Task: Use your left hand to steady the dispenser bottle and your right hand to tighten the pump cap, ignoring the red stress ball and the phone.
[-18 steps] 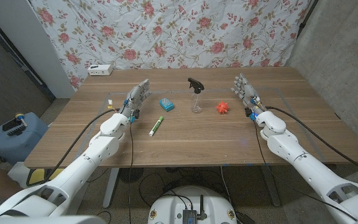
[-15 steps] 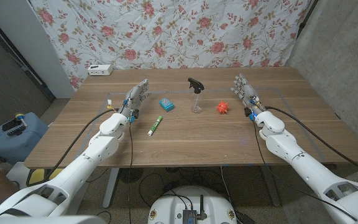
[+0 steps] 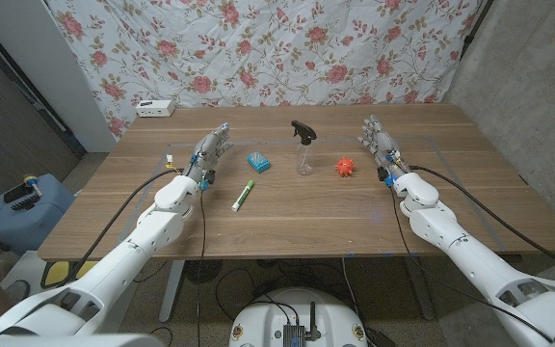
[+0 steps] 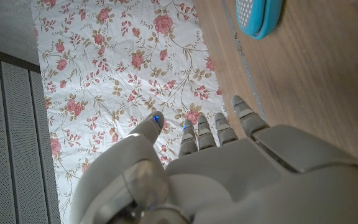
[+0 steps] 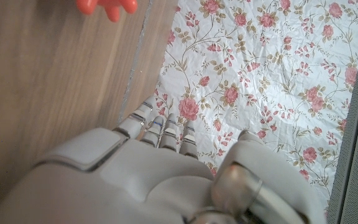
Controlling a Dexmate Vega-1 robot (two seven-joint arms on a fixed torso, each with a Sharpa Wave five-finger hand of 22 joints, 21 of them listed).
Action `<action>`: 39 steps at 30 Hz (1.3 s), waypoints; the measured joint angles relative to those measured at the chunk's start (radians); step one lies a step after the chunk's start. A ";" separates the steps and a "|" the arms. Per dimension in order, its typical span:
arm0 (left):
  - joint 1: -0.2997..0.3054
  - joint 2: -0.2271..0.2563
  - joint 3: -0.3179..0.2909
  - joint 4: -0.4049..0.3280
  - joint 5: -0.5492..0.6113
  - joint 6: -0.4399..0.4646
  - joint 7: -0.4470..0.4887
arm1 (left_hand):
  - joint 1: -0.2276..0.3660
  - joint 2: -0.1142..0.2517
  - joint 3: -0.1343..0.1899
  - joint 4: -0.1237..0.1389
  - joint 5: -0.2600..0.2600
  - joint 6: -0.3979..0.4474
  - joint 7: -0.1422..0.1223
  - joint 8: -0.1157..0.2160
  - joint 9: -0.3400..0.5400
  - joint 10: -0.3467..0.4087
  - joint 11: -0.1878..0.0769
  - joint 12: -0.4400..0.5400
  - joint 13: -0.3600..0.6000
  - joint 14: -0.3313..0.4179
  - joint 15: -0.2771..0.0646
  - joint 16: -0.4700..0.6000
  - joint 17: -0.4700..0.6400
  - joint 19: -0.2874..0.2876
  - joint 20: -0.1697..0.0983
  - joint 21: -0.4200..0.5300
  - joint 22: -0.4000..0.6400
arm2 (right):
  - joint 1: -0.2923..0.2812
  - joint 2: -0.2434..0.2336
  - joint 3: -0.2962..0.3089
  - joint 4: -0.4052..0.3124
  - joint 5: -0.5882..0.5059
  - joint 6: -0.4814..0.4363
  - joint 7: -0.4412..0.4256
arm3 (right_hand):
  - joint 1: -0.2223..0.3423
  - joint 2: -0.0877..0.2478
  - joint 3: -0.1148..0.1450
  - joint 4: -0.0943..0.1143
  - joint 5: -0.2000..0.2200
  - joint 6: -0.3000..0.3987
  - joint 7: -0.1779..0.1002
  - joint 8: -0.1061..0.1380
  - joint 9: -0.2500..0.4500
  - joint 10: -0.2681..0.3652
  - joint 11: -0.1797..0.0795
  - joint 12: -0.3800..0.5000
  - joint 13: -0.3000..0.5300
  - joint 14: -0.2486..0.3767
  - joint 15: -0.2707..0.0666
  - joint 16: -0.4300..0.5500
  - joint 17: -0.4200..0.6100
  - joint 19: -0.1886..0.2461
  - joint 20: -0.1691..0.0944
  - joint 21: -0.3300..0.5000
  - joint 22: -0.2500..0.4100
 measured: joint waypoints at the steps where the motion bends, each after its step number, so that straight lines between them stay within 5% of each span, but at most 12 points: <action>1: 0.004 0.001 0.000 -0.008 0.000 0.000 0.000 | 0.000 0.000 0.002 -0.002 0.000 0.001 -0.001 0.000 0.000 0.000 0.000 0.000 0.000 0.000 0.000 0.000 0.000 0.000 0.000 0.000 0.000 | 0.000 0.000 0.000 0.000 0.000 0.003 0.000 | -0.002 -0.001 0.000 0.000 0.000 0.000 0.000 0.000 0.000 0.000 0.000 0.000 0.000 0.000 0.000 0.000 0.000 0.000 0.000 0.000 0.000; 29: 0.068 0.069 0.013 -0.224 0.134 0.103 0.172 | 0.034 -0.034 -0.011 -0.063 0.000 0.011 -0.019 0.000 -0.003 0.023 -0.023 0.004 -0.003 0.016 -0.052 0.004 0.000 -0.009 -0.009 -0.004 -0.003 | 0.044 0.031 -0.017 0.115 -0.045 0.074 0.011 | -0.003 -0.002 0.000 0.000 0.000 0.000 0.000 0.000 0.000 0.003 -0.003 0.000 0.000 0.000 0.000 0.000 -0.009 0.000 0.000 0.000 0.000; 39: 0.073 0.085 0.027 -0.263 0.170 0.121 0.180 | 0.043 -0.088 -0.038 -0.117 -0.006 0.013 -0.042 0.000 -0.003 0.039 -0.044 0.004 -0.003 0.020 -0.084 0.004 0.000 -0.026 -0.025 -0.012 -0.003 | 0.059 0.035 -0.019 0.142 -0.049 0.088 0.023 | -0.003 -0.002 0.000 0.000 0.000 0.000 0.000 0.000 0.000 0.003 -0.003 0.000 0.000 0.000 0.000 0.000 -0.009 0.000 0.000 0.000 0.000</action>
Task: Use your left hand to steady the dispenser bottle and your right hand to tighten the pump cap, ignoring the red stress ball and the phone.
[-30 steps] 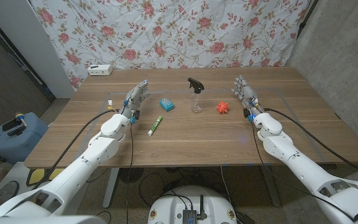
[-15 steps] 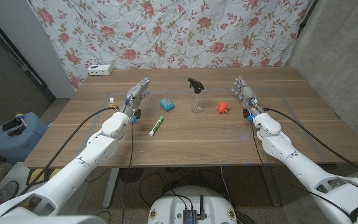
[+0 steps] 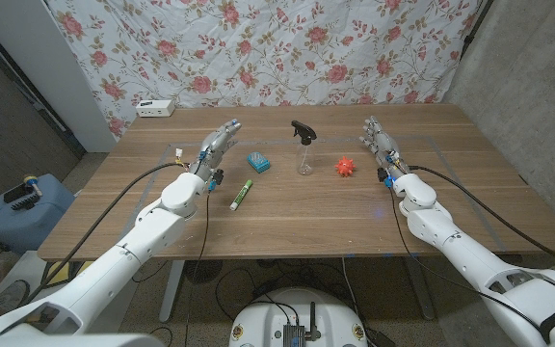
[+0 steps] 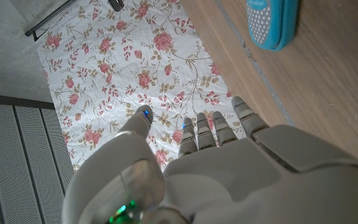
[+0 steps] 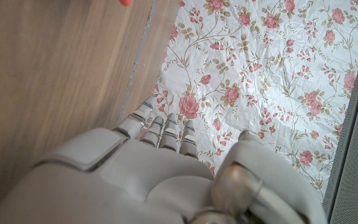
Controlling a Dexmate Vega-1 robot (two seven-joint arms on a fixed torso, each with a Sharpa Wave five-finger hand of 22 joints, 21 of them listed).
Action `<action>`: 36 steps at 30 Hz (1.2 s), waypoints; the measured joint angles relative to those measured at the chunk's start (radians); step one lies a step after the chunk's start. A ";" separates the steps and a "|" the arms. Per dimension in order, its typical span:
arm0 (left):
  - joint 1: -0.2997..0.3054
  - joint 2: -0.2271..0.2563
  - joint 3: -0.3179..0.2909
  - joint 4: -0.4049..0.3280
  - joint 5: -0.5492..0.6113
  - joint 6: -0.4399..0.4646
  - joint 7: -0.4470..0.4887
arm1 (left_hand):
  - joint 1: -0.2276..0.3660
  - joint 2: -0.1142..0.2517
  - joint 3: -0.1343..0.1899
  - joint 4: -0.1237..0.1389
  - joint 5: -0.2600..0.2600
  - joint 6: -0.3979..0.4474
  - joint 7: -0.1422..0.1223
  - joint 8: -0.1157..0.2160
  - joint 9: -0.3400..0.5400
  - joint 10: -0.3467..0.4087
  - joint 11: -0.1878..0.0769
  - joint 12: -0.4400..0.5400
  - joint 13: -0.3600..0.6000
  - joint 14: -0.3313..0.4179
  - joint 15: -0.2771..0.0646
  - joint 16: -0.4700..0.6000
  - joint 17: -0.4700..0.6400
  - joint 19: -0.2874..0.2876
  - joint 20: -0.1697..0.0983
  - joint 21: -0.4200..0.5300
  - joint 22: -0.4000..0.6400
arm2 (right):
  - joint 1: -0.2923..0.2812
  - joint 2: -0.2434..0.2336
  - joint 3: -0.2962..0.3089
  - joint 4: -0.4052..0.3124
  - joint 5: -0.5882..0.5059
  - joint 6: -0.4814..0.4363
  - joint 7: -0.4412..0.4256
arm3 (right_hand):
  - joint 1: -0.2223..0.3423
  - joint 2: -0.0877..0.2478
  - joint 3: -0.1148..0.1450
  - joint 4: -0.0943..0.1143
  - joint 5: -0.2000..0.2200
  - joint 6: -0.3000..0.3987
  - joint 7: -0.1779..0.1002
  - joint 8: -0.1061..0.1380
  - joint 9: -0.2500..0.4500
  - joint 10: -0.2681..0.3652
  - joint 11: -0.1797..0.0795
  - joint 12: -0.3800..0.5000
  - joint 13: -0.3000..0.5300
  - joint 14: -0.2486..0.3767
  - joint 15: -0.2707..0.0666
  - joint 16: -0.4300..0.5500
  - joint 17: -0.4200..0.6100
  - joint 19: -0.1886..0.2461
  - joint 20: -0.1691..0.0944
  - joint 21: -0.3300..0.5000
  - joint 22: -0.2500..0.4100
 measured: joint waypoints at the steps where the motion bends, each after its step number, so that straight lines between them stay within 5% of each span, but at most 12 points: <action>1: 0.000 0.001 0.002 -0.003 0.000 0.000 0.000 | 0.001 -0.007 -0.003 -0.003 0.000 0.000 0.000 0.000 0.000 0.001 -0.003 0.000 0.000 0.000 0.000 0.000 0.000 -0.002 -0.002 0.000 0.000 | 0.003 0.001 0.000 0.004 0.000 0.001 0.001 | 0.000 0.000 0.000 0.000 0.000 0.000 0.000 0.000 0.000 0.000 0.000 0.000 0.000 0.000 0.000 0.000 0.000 0.000 0.000 0.000 0.000; 22: -0.001 0.027 0.049 -0.059 0.096 0.063 0.007 | 0.036 -0.152 -0.068 -0.073 0.018 -0.022 -0.028 0.000 0.000 -0.001 -0.044 0.000 0.000 0.008 -0.014 0.000 0.003 -0.059 0.038 -0.011 0.000 | 0.016 0.001 -0.001 0.016 -0.010 0.010 -0.006 | -0.008 -0.002 0.003 -0.003 0.000 0.000 0.000 0.000 0.000 0.000 0.000 0.000 0.000 0.000 0.000 0.004 0.000 -0.002 -0.002 0.000 0.000; 36: -0.012 0.009 0.093 -0.063 0.163 0.080 0.036 | 0.099 -0.203 -0.083 -0.079 0.050 0.000 -0.050 0.011 0.000 0.031 -0.069 0.000 0.000 0.056 -0.015 0.004 0.002 -0.150 0.061 -0.012 -0.002 | 0.013 0.000 0.001 0.010 -0.010 0.017 -0.013 | -0.008 -0.002 0.003 -0.003 0.000 0.000 0.000 0.000 0.000 0.000 0.000 0.000 0.000 0.000 0.000 0.004 -0.005 -0.002 -0.002 0.000 0.000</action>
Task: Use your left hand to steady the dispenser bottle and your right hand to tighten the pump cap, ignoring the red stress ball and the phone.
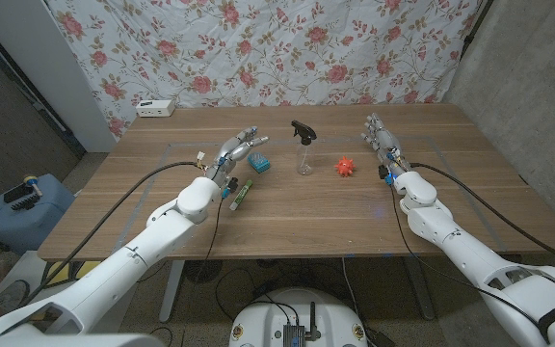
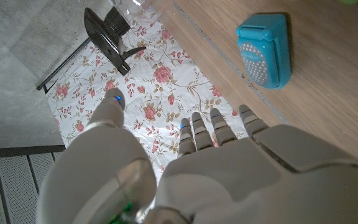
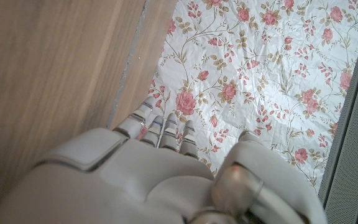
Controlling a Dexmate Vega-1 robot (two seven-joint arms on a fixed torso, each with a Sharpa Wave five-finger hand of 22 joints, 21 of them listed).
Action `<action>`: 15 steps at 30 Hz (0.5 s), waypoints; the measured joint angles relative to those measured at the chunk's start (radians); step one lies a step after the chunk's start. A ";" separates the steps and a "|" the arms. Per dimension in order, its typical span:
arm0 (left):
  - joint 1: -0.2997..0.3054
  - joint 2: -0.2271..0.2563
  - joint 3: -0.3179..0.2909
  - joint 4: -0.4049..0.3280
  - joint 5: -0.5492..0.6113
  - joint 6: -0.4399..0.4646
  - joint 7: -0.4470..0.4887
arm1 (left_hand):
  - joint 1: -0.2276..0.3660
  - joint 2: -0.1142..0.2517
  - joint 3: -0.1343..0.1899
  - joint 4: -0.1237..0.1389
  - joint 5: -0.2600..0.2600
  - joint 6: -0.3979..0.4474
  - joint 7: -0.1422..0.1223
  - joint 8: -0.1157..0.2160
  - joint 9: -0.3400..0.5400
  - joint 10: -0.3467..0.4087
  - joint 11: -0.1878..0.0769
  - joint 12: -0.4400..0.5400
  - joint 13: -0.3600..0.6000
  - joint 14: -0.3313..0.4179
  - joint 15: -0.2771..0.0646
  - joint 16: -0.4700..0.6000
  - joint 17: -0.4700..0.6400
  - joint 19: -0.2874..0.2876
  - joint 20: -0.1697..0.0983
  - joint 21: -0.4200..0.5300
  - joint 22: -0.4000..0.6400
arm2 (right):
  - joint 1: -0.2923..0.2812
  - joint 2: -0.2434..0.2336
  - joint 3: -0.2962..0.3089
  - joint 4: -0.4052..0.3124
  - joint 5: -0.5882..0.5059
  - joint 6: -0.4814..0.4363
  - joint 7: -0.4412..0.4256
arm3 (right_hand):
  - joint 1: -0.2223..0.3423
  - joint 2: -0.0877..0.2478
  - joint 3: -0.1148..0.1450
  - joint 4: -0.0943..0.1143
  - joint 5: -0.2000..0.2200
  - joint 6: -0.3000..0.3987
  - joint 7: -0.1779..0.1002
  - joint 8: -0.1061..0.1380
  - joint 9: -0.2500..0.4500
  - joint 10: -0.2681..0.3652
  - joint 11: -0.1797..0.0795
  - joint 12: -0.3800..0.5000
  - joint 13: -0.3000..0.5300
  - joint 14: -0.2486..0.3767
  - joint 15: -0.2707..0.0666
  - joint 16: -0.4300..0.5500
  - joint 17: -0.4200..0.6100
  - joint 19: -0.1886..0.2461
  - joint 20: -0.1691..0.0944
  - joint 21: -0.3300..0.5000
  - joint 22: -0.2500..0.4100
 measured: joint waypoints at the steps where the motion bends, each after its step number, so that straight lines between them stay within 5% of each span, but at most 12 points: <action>1: -0.002 -0.001 0.003 0.000 0.000 0.000 0.000 | 0.005 0.004 0.000 0.000 0.000 0.000 0.000 0.004 0.000 0.001 -0.001 0.000 0.000 0.001 0.001 0.000 0.000 -0.006 -0.002 0.000 -0.002 | 0.000 0.001 0.000 0.000 0.000 0.001 0.000 | 0.000 0.000 0.000 0.000 0.000 0.000 0.000 0.000 0.000 0.000 0.000 0.000 0.000 0.000 0.000 0.000 0.000 0.000 0.000 0.000 0.000; 15: -0.038 -0.025 0.052 -0.006 0.153 0.055 0.062 | 0.044 0.003 -0.008 0.008 0.015 0.049 -0.012 0.007 0.000 0.052 -0.009 0.008 -0.004 0.054 -0.001 0.008 -0.003 -0.045 0.002 0.000 -0.003 | -0.010 0.004 0.005 -0.004 0.003 0.008 -0.005 | 0.000 0.000 0.003 -0.003 0.000 0.004 0.004 0.000 0.000 0.000 0.000 0.000 0.000 0.000 0.000 0.000 0.000 0.000 0.000 0.000 0.000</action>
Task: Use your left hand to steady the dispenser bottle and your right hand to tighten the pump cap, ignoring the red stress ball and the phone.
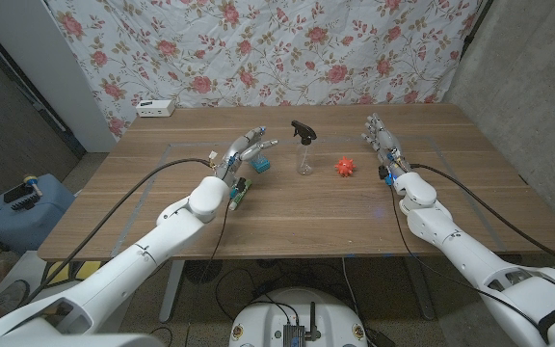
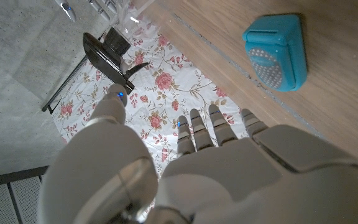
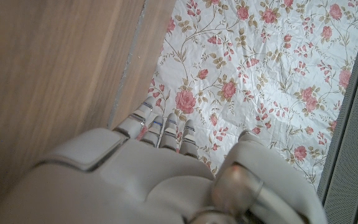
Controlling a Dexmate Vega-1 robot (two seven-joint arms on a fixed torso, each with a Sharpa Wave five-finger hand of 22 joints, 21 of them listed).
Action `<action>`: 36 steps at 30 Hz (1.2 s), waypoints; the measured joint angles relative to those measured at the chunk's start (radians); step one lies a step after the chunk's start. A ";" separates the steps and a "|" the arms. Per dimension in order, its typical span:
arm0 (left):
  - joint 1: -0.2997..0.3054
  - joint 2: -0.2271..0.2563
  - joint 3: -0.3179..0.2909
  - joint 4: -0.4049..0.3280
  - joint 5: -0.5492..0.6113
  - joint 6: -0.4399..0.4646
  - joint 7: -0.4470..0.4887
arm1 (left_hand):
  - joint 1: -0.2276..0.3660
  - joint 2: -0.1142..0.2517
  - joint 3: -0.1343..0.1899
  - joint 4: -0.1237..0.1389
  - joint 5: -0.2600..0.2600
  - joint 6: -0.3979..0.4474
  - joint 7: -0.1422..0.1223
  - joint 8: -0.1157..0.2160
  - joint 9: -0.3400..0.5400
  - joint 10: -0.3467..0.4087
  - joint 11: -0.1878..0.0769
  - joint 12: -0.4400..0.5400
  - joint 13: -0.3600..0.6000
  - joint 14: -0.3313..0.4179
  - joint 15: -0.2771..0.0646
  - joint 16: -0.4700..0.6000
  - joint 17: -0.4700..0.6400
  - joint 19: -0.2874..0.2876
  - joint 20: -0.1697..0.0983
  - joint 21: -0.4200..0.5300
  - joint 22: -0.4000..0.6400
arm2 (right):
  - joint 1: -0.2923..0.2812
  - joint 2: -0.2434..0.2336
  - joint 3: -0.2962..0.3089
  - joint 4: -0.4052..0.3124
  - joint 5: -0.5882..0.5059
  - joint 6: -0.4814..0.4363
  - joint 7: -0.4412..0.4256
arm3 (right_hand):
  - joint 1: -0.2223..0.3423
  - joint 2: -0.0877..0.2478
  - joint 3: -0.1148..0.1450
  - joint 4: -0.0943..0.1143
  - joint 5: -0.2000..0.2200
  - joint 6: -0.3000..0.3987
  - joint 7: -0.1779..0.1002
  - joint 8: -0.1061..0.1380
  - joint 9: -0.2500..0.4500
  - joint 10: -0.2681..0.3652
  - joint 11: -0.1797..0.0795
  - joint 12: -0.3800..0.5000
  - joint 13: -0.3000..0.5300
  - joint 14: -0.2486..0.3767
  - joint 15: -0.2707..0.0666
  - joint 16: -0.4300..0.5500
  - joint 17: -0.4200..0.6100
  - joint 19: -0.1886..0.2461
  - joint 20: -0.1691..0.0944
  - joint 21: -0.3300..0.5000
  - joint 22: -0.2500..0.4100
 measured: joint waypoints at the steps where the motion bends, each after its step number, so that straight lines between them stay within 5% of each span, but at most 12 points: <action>1: -0.001 -0.001 0.001 0.000 0.002 0.001 0.001 | 0.004 0.004 0.000 0.000 0.003 0.005 0.001 0.000 0.000 0.007 0.000 0.000 -0.001 0.008 0.000 0.000 0.000 0.000 0.000 0.000 0.000 | -0.001 0.000 0.001 0.000 0.001 0.001 0.000 | 0.000 0.000 0.000 0.000 0.000 0.000 0.000 0.000 0.000 0.000 0.000 0.000 0.000 0.000 0.000 0.000 0.000 0.000 0.000 0.000 0.000; 21: -0.088 -0.053 0.096 0.057 0.133 0.065 -0.014 | 0.035 -0.001 -0.011 0.003 0.008 0.033 0.001 0.003 0.000 0.042 -0.004 0.000 -0.001 0.041 0.002 0.000 0.000 -0.016 0.005 0.000 0.000 | -0.006 0.005 0.009 0.012 0.010 0.024 0.007 | 0.000 0.000 0.000 0.000 -0.001 0.000 0.000 0.000 0.000 0.000 0.000 0.000 0.000 0.000 0.000 0.000 0.000 0.000 0.000 0.000 0.000; 36: -0.137 -0.063 0.144 0.067 0.163 0.141 -0.065 | 0.035 -0.031 -0.067 0.013 0.017 -0.037 0.034 -0.019 0.000 0.004 0.012 -0.016 -0.001 0.017 0.000 -0.009 0.000 -0.049 0.024 0.000 0.000 | -0.007 0.007 0.014 0.024 0.016 0.039 0.012 | -0.005 0.005 0.000 0.000 0.003 0.000 0.000 0.000 0.000 0.004 -0.004 0.000 0.000 0.000 0.000 0.000 0.000 0.000 0.000 0.000 0.000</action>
